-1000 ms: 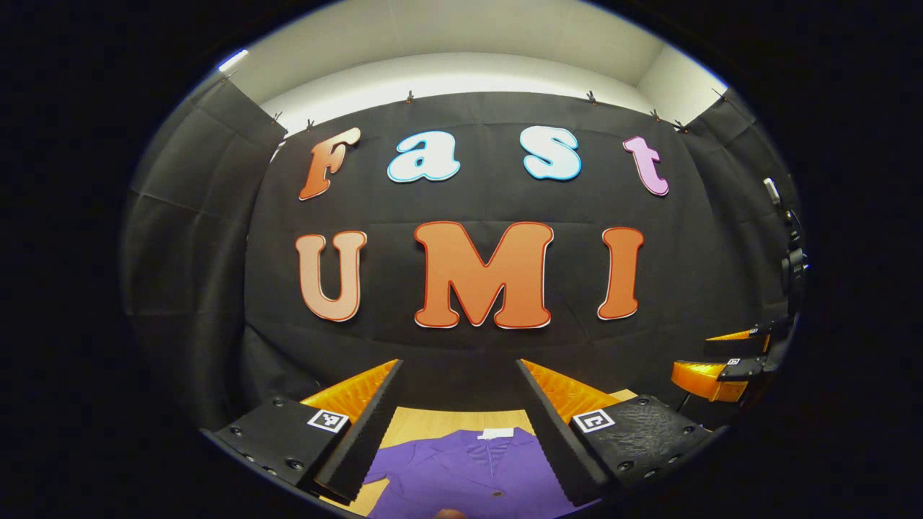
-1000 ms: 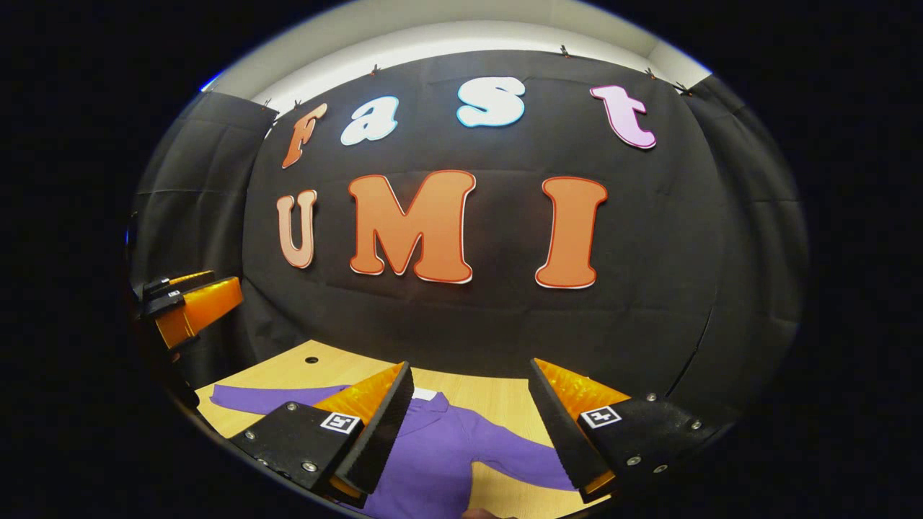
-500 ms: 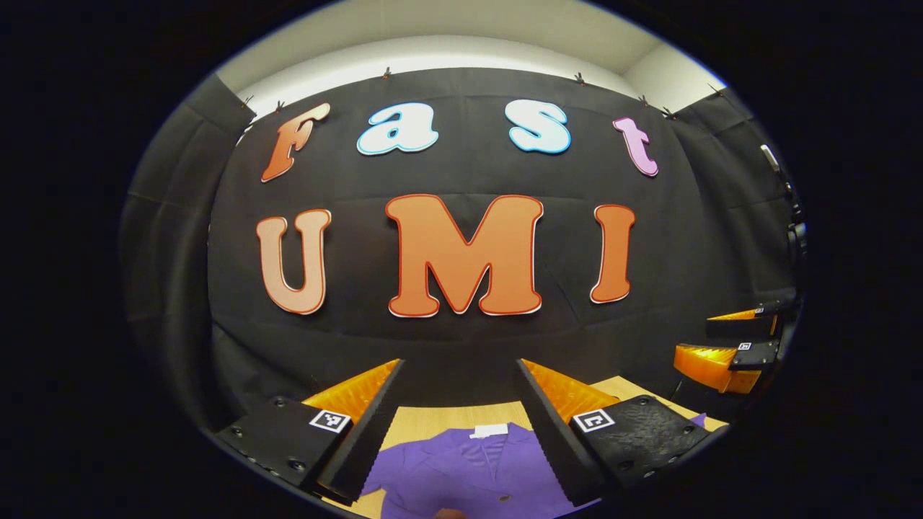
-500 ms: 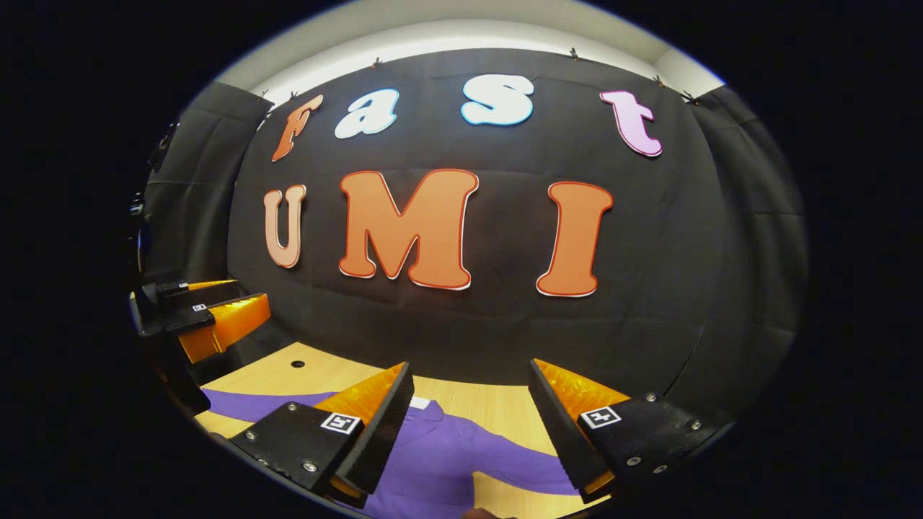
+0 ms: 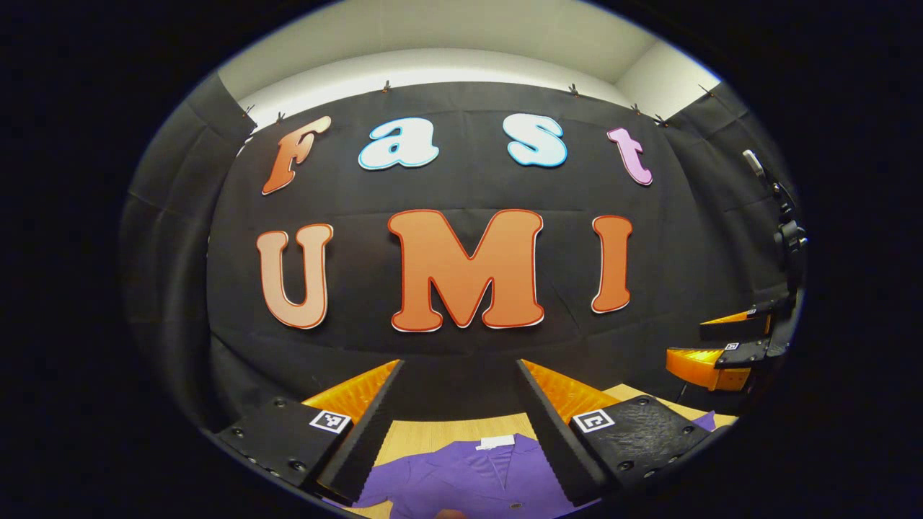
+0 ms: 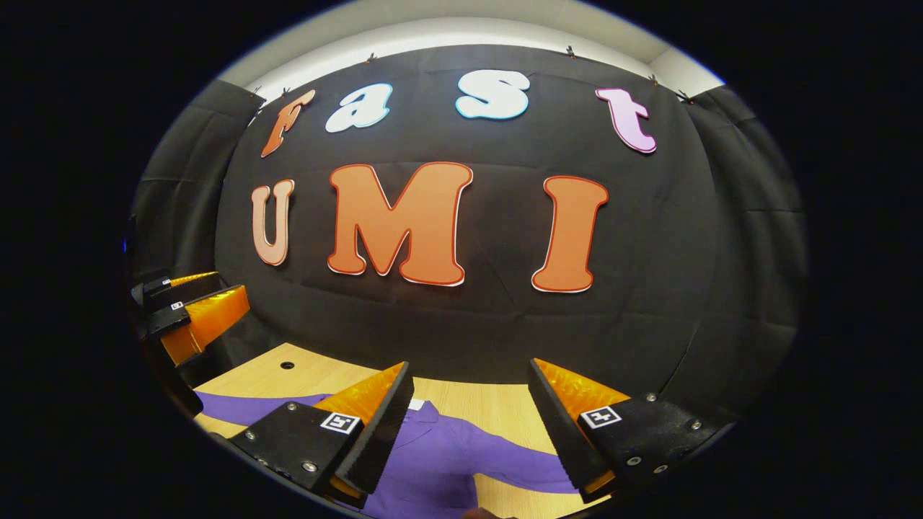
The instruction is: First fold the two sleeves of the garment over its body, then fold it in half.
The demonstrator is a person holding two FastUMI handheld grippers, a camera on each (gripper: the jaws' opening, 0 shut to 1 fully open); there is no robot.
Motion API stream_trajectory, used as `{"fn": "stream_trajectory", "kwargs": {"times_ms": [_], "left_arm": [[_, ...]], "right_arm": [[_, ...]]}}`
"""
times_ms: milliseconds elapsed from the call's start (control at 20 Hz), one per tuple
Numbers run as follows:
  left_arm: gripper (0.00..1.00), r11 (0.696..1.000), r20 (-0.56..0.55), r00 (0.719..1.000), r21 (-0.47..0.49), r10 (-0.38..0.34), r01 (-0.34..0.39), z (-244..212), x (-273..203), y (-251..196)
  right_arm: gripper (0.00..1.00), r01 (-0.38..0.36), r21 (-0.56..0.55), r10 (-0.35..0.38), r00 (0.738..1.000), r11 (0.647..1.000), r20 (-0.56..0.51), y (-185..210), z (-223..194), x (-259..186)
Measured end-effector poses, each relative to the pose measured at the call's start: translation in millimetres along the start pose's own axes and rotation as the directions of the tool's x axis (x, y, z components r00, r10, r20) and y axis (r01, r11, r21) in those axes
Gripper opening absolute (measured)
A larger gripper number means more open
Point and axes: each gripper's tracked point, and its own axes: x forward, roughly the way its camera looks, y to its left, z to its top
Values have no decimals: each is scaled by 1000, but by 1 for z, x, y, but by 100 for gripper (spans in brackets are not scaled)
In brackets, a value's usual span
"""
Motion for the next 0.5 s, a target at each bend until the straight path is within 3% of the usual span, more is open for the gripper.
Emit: {"fn": "stream_trajectory", "kwargs": {"times_ms": [250, 500], "left_arm": [[96, 1000, 14, 1000, 18, 5, -5, 1, -4, 2], [96, 1000, 6, 1000, 16, 20, -20, -4, -7, 5]], "right_arm": [[95, 55, -24, -55, 998, 998, 0, -20, -9, 2], [95, 152, -22, -154, 983, 988, -98, -66, -51, -3]]}}
